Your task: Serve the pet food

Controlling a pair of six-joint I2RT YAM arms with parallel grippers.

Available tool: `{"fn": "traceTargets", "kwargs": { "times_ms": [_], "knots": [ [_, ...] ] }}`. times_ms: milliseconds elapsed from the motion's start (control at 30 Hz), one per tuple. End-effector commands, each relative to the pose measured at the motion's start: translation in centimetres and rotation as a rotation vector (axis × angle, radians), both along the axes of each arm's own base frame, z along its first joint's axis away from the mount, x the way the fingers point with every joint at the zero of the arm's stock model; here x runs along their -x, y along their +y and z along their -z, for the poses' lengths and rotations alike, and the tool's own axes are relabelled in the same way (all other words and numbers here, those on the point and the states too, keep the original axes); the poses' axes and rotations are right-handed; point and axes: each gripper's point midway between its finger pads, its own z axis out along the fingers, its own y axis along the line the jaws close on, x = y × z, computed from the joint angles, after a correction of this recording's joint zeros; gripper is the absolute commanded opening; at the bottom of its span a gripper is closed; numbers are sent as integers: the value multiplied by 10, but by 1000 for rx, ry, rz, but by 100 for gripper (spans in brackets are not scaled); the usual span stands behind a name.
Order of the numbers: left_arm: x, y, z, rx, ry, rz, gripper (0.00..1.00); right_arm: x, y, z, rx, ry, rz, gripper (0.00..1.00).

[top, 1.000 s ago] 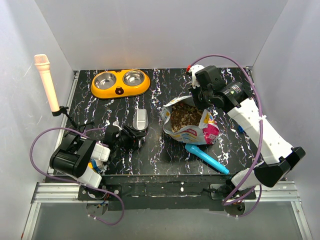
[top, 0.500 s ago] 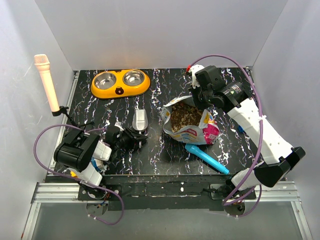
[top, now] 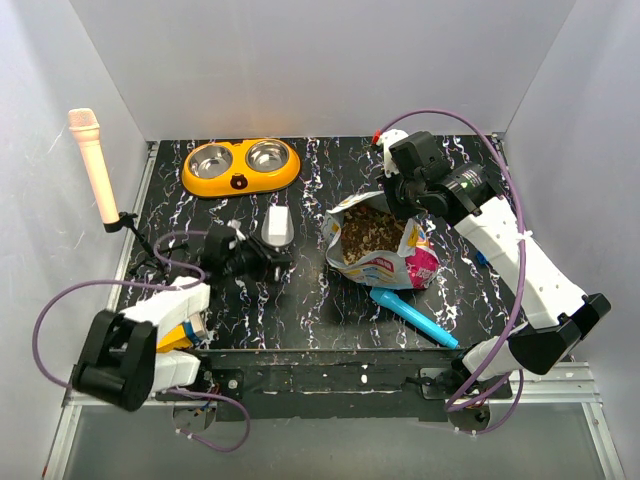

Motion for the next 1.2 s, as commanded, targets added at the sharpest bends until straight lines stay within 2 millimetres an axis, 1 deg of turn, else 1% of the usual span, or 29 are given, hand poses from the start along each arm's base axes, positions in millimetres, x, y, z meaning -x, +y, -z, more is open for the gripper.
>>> {"fn": "traceTargets", "kwargs": {
  "times_ms": [0,67,100,133,167,200,267,367,433,500,567,633,667,700,767,800,900,967,1033,1100,1167],
  "knots": [
    [36,5,-58,-88,83,130,0,-8,-2,-55,-96,-179,34,1],
    [53,12,-82,-141,122,174,0,-12,-4,-56,-83,-188,59,1],
    [61,16,-97,-166,130,192,0,-15,-6,-55,-70,-189,75,1],
    [72,21,-106,-195,170,209,0,-16,-7,-56,-62,-194,83,1],
    [77,23,-128,-214,156,239,0,-19,-8,-58,-58,-200,94,1],
    [83,22,-141,-216,165,272,0,-20,-7,-59,-56,-204,99,1],
    [92,19,-174,-188,151,326,0,-24,-5,-60,-46,-213,106,1],
    [100,4,-224,-72,109,404,0,-29,4,-61,-29,-231,98,1],
    [104,-4,-242,-25,128,435,0,-31,13,-64,-19,-250,86,1],
    [114,-17,-252,-10,166,483,0,-33,18,-68,9,-282,87,1],
    [129,-41,-254,-38,192,551,0,-35,22,-75,15,-311,99,1],
    [147,-73,-252,-65,217,632,0,-32,28,-80,-9,-316,93,1],
    [157,-85,-251,-67,224,675,0,-32,30,-82,-22,-316,96,1],
    [163,-92,-247,-84,238,696,0,-30,31,-84,-34,-316,100,1],
    [164,-87,-244,-128,253,685,0,-29,30,-87,-44,-317,104,1],
    [165,-85,-245,-133,251,675,0,-28,29,-87,-44,-317,104,1],
    [171,-80,-254,-111,258,655,0,-25,24,-88,-45,-324,110,1],
    [175,-77,-254,-87,270,633,0,-23,22,-89,-48,-326,107,1],
    [171,-88,-253,-20,275,624,0,-18,23,-93,-65,-336,84,1],
    [164,-107,-254,71,274,654,0,-15,27,-94,-72,-357,52,1],
    [156,-117,-251,71,287,675,0,-10,34,-98,-84,-391,11,1]
  ]
}}
